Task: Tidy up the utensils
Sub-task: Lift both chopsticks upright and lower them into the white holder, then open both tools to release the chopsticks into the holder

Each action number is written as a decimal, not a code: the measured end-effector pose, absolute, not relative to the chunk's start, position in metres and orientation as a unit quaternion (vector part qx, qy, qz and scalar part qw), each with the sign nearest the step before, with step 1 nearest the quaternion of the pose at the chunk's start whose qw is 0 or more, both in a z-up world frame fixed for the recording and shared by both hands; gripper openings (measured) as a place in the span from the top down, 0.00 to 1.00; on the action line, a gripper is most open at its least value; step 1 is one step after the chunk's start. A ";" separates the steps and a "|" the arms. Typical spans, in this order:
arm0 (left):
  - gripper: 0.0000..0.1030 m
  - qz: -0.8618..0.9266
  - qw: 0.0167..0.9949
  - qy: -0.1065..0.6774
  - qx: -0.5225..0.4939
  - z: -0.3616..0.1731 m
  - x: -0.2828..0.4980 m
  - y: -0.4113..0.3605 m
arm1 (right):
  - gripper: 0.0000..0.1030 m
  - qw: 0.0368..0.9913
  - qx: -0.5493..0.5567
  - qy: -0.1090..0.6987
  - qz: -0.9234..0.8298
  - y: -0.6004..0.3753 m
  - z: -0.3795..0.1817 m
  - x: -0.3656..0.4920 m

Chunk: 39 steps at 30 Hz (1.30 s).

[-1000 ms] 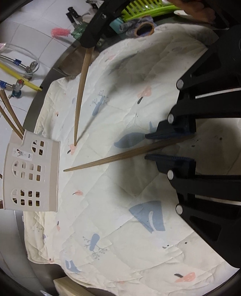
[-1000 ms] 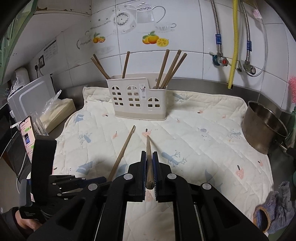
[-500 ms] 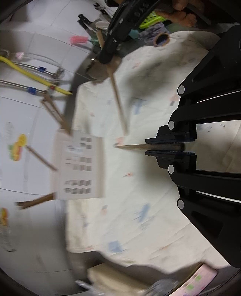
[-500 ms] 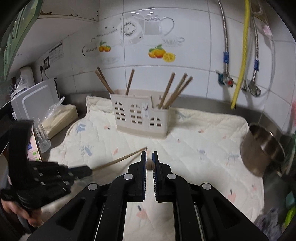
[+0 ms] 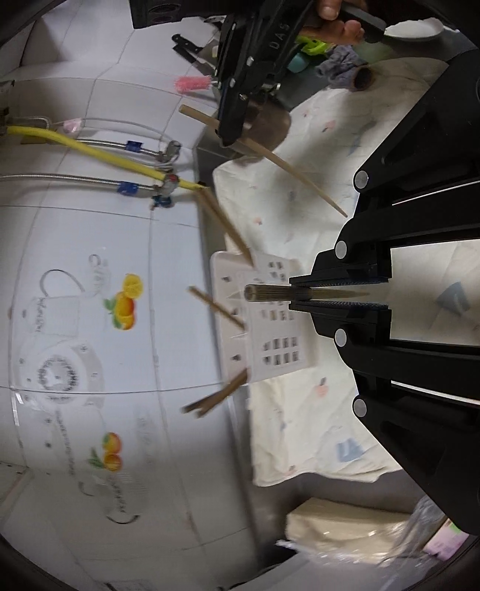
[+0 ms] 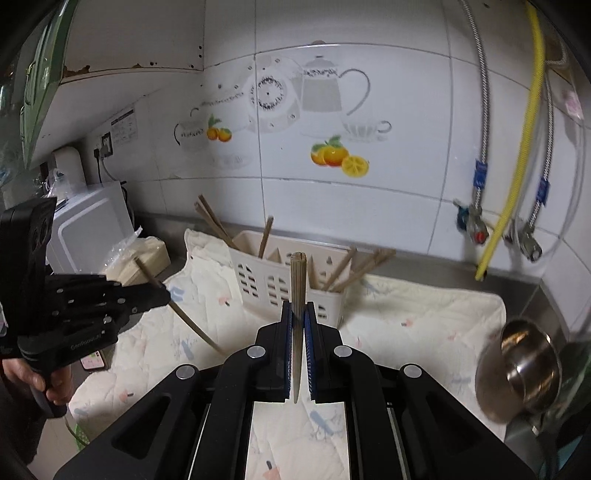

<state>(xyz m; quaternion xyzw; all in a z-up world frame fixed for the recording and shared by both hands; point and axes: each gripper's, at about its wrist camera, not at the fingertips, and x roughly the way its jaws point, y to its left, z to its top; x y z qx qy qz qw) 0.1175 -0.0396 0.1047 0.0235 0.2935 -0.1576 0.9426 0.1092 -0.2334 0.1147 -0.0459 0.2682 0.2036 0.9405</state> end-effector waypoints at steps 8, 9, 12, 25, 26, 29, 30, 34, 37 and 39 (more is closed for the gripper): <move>0.94 -0.145 0.958 0.245 0.029 0.169 0.137 -0.027 | 0.94 0.945 -0.046 0.246 0.212 -0.228 0.152 0.137; 0.94 -0.143 0.961 0.236 0.029 0.179 0.141 -0.026 | 0.94 0.946 -0.045 0.242 0.212 -0.228 0.157 0.141; 0.94 -0.138 0.966 0.217 0.029 0.201 0.150 -0.023 | 0.94 0.948 -0.042 0.233 0.211 -0.226 0.171 0.152; 0.94 -0.116 0.968 0.222 0.010 0.200 0.218 -0.017 | 0.94 0.961 -0.038 0.205 0.180 -0.212 0.193 0.208; 0.94 -0.116 0.967 0.227 0.009 0.196 0.221 -0.017 | 0.94 0.961 -0.037 0.207 0.177 -0.211 0.189 0.214; 0.94 -0.119 0.962 0.245 -0.003 0.181 0.233 -0.013 | 0.94 0.958 -0.031 0.223 0.177 -0.210 0.176 0.229; 0.94 -0.120 0.961 0.250 -0.004 0.176 0.236 -0.012 | 0.94 0.957 -0.031 0.228 0.177 -0.208 0.171 0.232; 0.94 -0.121 0.956 0.266 -0.001 0.161 0.241 -0.012 | 0.94 0.952 -0.031 0.249 0.176 -0.204 0.151 0.243; 0.94 -0.124 0.953 0.276 -0.003 0.152 0.242 -0.012 | 0.94 0.949 -0.030 0.259 0.176 -0.203 0.141 0.247; 0.94 -0.125 0.951 0.282 -0.002 0.147 0.243 -0.013 | 0.94 0.947 -0.029 0.267 0.176 -0.202 0.135 0.249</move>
